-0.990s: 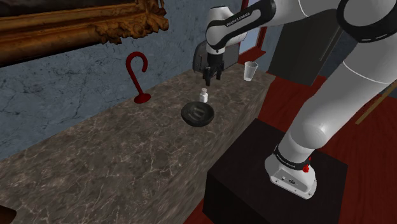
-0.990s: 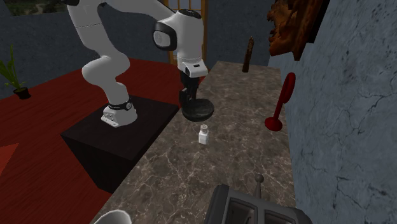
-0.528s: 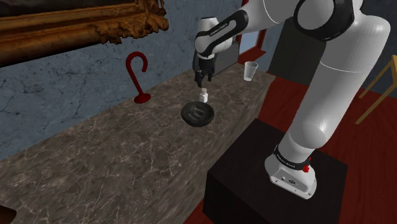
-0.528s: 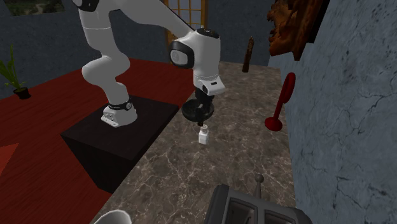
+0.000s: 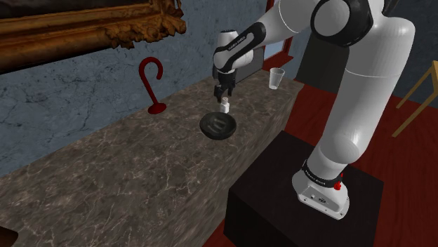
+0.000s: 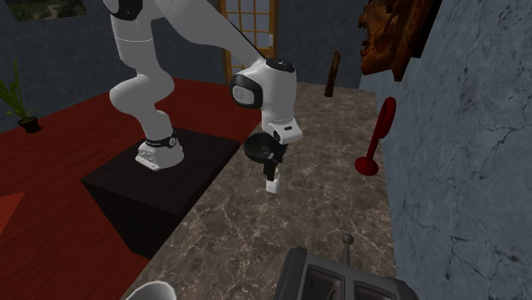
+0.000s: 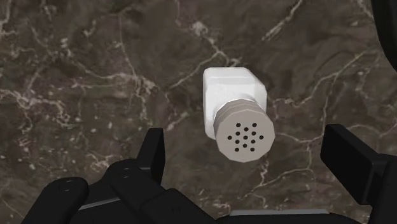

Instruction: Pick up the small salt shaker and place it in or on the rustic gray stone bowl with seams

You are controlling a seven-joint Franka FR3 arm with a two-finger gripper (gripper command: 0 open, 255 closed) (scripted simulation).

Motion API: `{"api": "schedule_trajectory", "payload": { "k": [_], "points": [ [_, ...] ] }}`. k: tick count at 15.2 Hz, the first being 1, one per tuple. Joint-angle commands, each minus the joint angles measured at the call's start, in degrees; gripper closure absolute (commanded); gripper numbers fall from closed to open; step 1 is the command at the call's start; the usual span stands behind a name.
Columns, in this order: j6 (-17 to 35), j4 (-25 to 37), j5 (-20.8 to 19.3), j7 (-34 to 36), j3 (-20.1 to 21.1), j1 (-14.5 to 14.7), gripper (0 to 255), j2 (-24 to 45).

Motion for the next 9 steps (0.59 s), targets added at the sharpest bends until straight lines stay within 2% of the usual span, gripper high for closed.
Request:
{"api": "schedule_trajectory", "payload": {
  "k": [1,8,9],
  "points": [
    [0.7,-0.2,0.1,0.0,0.0,0.0,0,0.5],
    [0.7,-0.2,0.1,0.0,0.0,0.0,0,0.5],
    [0.7,-0.2,0.1,0.0,0.0,0.0,255,0.5]
  ]
}}
